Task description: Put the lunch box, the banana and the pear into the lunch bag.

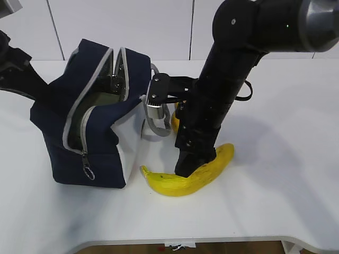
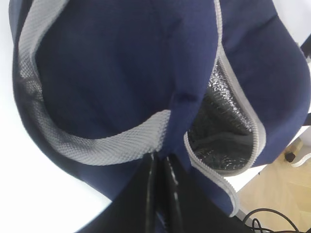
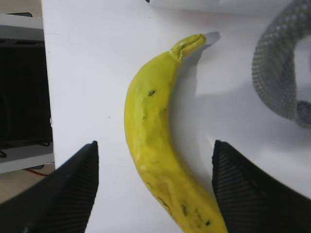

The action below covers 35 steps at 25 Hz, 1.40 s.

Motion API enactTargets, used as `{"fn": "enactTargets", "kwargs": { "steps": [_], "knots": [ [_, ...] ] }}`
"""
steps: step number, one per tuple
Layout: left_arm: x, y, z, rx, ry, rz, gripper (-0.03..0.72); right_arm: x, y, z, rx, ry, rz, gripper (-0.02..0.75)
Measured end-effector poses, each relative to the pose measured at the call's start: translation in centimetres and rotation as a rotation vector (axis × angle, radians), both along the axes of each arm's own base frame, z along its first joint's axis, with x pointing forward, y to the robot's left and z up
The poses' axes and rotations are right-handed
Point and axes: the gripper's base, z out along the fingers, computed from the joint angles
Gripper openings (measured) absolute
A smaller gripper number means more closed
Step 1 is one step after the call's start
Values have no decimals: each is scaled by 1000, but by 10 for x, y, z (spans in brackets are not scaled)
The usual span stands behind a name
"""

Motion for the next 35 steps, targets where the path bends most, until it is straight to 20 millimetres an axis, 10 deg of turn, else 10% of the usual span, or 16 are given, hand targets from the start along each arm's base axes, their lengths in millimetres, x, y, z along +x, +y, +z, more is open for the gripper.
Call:
{"fn": "enactTargets", "kwargs": {
  "steps": [20,29,35],
  "knots": [
    [0,0,0,7,1,-3,-6,9,5,-55,-58,103,7,511],
    [0,0,0,7,1,-3,-6,3,2,-57,-81,170,29,285],
    [0,0,0,7,2,-4,-6,1,2,-56,-84,197,15,265]
  ]
}}
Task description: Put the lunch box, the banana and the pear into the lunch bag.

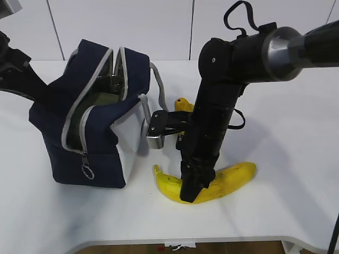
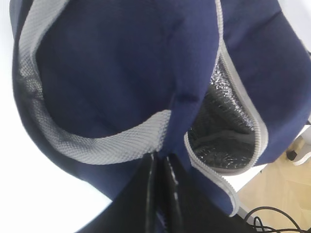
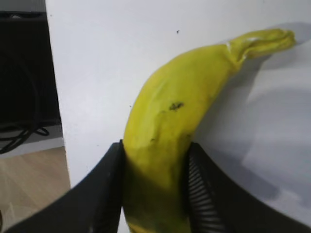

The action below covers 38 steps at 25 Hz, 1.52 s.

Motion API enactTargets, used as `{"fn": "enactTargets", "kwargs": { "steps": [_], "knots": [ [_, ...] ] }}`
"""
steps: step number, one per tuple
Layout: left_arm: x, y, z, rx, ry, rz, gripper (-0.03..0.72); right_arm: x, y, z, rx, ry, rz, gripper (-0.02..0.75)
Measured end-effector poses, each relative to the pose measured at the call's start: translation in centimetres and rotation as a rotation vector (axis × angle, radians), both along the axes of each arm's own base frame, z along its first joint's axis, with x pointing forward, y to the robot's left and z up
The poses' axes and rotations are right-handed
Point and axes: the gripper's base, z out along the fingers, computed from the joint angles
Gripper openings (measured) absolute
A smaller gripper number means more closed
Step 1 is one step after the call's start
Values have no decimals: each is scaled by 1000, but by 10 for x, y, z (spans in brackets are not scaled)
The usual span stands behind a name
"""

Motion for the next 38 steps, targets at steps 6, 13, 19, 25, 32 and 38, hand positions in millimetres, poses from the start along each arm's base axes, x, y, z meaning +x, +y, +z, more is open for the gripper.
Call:
{"fn": "enactTargets", "kwargs": {
  "steps": [6,13,19,25,32,38],
  "knots": [
    [0,0,0,2,0,0,-6,0,0,0,-80,83,-304,265],
    [0,0,0,3,0,-1,-6,0,-4,7,-158,95,-512,264],
    [0,0,0,6,1,-3,-6,-3,-12,45,-157,5,-607,264],
    [0,0,0,8,1,-3,-6,-17,-21,99,-89,-65,-702,263],
    [0,-2,2,-32,2,9,-6,-21,-26,135,-47,-112,-870,263],
    [0,-5,3,-69,8,16,-6,-11,-16,190,142,-148,-959,263]
  ]
}}
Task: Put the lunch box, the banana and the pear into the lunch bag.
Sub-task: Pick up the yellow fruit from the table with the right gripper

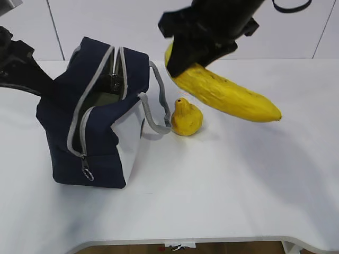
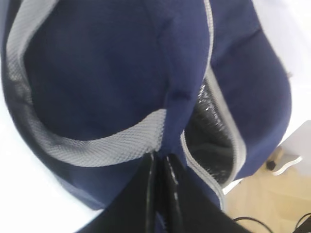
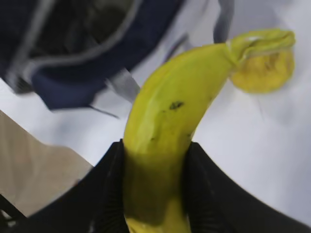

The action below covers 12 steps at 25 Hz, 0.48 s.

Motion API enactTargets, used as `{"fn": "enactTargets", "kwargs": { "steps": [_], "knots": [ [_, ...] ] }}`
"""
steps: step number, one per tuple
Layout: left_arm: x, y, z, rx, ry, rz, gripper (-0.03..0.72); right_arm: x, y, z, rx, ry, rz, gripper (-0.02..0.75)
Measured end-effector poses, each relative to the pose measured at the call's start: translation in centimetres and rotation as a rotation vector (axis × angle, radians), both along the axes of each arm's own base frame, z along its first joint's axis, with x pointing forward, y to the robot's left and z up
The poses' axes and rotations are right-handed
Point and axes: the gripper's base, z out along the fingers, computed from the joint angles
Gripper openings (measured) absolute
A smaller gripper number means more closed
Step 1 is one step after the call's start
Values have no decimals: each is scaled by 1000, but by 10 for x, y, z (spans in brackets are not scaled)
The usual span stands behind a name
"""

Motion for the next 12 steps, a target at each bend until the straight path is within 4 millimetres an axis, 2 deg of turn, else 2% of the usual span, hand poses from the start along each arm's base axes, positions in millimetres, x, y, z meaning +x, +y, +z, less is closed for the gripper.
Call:
{"fn": "enactTargets", "kwargs": {
  "steps": [4,6,9,12],
  "knots": [
    [0,-3,3,-53,4,13,-6,4,9,30,155,-73,-47,263],
    [1,-5,4,-80,7,19,-6,10,17,38,273,-114,-77,263],
    [0,-6,5,-100,12,20,-6,22,32,39,459,-122,-130,263],
    [0,-6,5,-102,14,19,-6,37,45,30,614,-86,-189,263]
  ]
}}
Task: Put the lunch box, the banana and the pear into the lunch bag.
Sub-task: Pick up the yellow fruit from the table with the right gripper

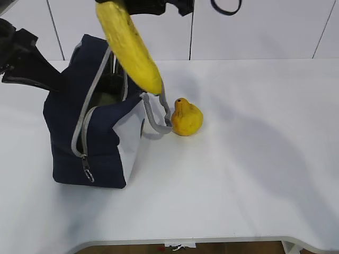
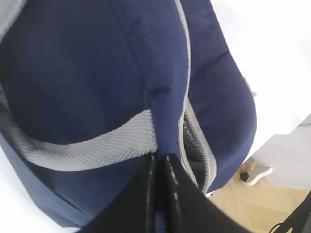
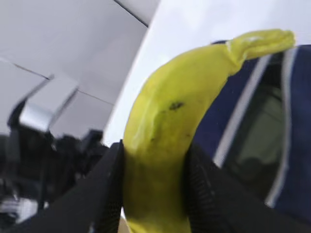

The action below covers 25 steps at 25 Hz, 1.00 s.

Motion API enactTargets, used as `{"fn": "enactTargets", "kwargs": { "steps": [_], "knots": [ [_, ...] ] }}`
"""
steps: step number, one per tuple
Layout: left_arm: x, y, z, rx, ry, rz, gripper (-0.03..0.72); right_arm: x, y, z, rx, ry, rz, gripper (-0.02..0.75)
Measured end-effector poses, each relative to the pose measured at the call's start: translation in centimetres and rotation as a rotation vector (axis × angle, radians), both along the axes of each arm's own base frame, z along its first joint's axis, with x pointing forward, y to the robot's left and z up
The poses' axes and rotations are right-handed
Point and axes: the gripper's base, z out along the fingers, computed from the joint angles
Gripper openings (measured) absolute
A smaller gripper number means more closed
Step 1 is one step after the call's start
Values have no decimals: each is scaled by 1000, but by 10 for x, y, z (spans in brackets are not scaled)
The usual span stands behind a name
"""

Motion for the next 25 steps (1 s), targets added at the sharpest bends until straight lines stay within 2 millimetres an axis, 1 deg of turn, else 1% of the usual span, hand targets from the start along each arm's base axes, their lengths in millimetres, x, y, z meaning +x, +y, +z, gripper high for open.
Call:
{"fn": "enactTargets", "kwargs": {
  "steps": [6,9,12,16,17,25],
  "knots": [
    [0,0,0,-4,3,-2,-6,27,21,-34,201,127,-53,263],
    [0,0,0,-5,3,-2,-6,38,28,-46,281,124,-61,263],
    [0,0,0,-5,3,-2,-6,46,32,-57,322,116,-73,263],
    [3,-1,9,-4,-27,-5,-6,54,37,-78,307,128,-70,263],
    [4,0,11,-1,-37,-6,-6,55,37,-81,301,125,-67,263],
    [9,1,33,6,-125,7,-6,56,35,-90,182,42,-38,263]
  ]
}}
